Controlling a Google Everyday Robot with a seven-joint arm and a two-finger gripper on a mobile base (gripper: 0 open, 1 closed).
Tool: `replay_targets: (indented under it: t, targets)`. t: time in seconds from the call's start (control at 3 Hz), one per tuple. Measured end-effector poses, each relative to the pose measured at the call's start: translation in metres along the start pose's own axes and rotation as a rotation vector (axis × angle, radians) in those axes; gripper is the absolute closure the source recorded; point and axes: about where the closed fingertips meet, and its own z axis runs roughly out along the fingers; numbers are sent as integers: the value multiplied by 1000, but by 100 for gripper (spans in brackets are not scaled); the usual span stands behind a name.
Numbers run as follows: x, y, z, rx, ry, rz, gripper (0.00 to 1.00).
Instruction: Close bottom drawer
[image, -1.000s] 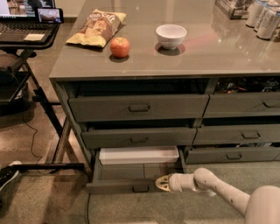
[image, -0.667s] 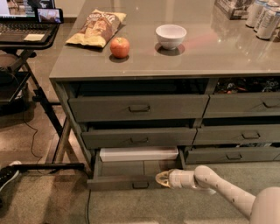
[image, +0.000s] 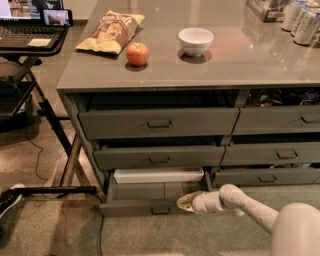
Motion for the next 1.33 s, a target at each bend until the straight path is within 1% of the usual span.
replay_targets:
  t: [0.33, 0.67, 1.0, 1.33]
  targets:
    - [27, 23, 16, -114, 8, 113, 100]
    - [46, 38, 27, -200, 43, 196, 100]
    - [58, 44, 32, -237, 70, 259, 81]
    - [56, 39, 30, -230, 78, 268, 58]
